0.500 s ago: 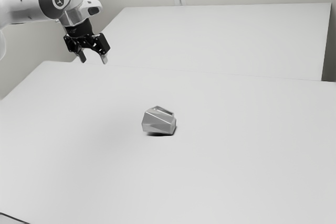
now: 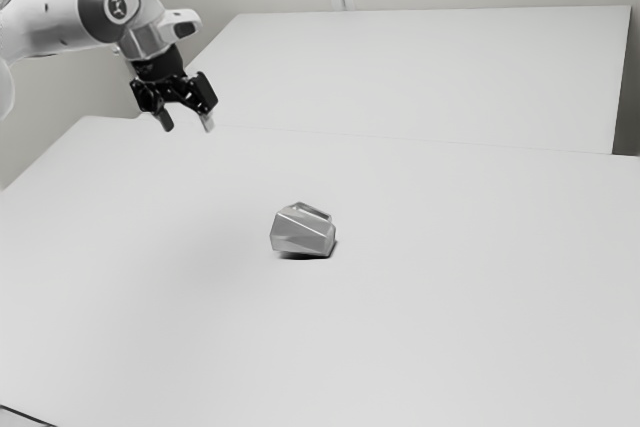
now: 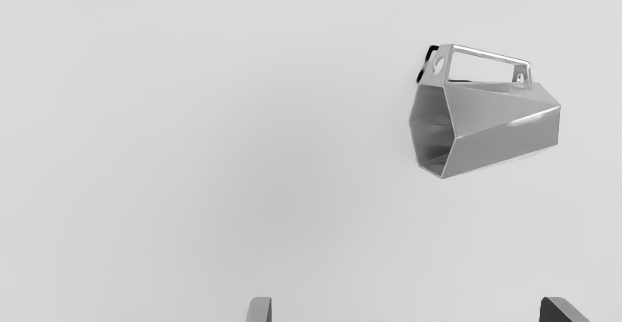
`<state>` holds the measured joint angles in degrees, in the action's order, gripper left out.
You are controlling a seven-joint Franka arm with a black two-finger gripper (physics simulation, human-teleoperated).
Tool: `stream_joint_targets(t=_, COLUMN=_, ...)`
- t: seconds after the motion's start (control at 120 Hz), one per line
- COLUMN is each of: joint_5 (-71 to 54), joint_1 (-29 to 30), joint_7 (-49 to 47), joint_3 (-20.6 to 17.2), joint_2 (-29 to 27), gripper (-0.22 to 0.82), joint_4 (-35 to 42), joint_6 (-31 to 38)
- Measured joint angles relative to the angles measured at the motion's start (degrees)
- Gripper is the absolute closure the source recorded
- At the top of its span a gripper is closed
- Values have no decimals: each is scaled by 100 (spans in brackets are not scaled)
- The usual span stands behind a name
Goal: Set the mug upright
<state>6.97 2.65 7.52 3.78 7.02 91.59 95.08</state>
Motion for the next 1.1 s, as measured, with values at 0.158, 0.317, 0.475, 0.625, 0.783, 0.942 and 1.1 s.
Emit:
stream_joint_targets(t=0.158, joint_5=1704, joint_1=225, joint_7=335, joint_3=32, joint_2=-33, gripper=0, joint_4=757, joint_6=173)
stream_joint_targets(t=0.317, joint_5=3248, joint_1=440, joint_7=1017, joint_3=51, joint_2=77, gripper=0, joint_4=1592, joint_6=710)
stream_joint_targets(t=0.475, joint_5=3966, joint_1=482, joint_7=1709, joint_3=52, joint_2=450, gripper=0, joint_4=1697, joint_6=1086)
stream_joint_targets(t=0.625, joint_5=4679, joint_1=598, joint_7=2444, joint_3=53, joint_2=1023, gripper=0, joint_4=1697, joint_6=1268)
stream_joint_targets(t=0.783, joint_5=5097, joint_1=610, joint_7=3057, joint_3=40, joint_2=1199, gripper=0, joint_4=2016, joint_6=1277)
stream_joint_targets(t=0.942, joint_5=5501, joint_1=604, joint_7=3532, joint_3=24, joint_2=1221, gripper=0, joint_4=2296, joint_6=1169)
stream_joint_targets(t=1.1, joint_5=5896, joint_1=573, joint_7=3935, joint_3=-30, joint_2=1334, gripper=0, joint_4=2309, joint_6=1098)
